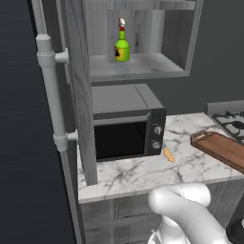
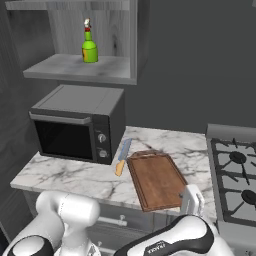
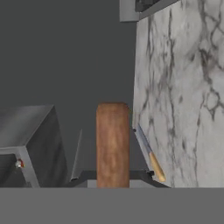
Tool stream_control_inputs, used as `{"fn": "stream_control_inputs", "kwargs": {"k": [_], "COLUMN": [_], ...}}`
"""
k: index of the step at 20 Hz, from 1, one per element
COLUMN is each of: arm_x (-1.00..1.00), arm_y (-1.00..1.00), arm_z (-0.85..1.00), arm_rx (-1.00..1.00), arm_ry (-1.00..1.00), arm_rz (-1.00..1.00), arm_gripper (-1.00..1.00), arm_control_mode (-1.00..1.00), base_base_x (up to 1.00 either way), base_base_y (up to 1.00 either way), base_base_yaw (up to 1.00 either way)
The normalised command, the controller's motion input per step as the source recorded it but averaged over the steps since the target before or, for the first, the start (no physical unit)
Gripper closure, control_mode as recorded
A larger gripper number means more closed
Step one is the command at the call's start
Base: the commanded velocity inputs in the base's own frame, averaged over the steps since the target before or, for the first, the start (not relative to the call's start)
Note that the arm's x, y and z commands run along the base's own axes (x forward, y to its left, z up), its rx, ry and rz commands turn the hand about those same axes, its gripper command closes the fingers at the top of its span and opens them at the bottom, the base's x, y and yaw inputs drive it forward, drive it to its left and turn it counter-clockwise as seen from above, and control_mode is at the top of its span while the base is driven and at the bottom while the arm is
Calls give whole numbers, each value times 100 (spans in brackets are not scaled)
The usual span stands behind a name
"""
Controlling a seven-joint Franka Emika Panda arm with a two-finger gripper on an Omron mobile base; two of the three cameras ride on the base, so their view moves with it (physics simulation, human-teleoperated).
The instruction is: Move the cutting board and knife to the sink. Then move spray from the cabinet to the counter.
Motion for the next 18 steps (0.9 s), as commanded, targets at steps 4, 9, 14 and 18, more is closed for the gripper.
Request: {"fn": "stream_control_inputs", "kwargs": {"k": [4, 9, 14, 18], "arm_x": [-6, -7, -8, -8], "arm_y": [4, 7, 11, 11], "arm_z": [36, 29, 24, 22], "arm_rx": [0, 0, 0, -2], "arm_ry": [0, 0, 0, -6], "arm_rz": [8, 4, 0, 0], "arm_gripper": [100, 100, 100, 100], "arm_control_mode": [-100, -100, -100, -100], "base_base_x": [0, 0, 0, 0], "base_base_y": [0, 0, 0, 0], "base_base_yaw": [0, 0, 0, 0]}}
